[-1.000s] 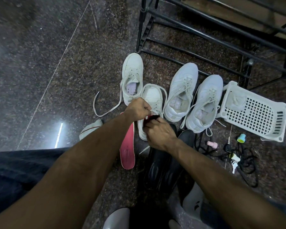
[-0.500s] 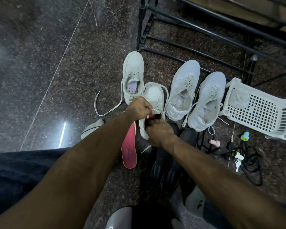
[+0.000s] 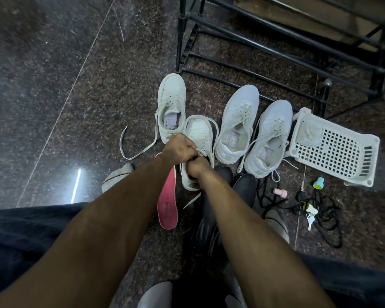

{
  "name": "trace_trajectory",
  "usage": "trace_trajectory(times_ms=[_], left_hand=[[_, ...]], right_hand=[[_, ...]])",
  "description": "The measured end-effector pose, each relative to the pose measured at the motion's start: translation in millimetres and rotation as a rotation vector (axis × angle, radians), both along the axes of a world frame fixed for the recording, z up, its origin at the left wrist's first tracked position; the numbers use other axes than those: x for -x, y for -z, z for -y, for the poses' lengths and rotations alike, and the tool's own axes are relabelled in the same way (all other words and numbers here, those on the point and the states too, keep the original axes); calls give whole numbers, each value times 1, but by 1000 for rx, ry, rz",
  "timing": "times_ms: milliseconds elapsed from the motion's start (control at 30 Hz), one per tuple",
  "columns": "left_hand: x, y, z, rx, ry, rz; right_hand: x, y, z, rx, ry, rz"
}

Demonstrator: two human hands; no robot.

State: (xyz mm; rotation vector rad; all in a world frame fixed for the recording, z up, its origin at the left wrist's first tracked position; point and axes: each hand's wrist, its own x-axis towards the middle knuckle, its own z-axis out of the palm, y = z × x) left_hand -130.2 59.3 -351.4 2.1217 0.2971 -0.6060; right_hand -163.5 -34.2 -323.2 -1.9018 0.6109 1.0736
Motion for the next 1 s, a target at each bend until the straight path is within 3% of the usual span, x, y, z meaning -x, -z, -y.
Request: trace_trajectory(times_ms=[233,567,767,1000], left_hand=[[-2,3,-2,13,-34,-31],[-5,2,-3,36,-68,-108],[-4,-2,-5,76,-98,-144],[-3,-5,2,20,-112,-122]], right_hand=[[-11,-11,-6,-40,241,-182],[-18,-5,-12,20,188,-305],[-2,20,-17,34,130,-39],[-17,4,1,-50,238,-168]])
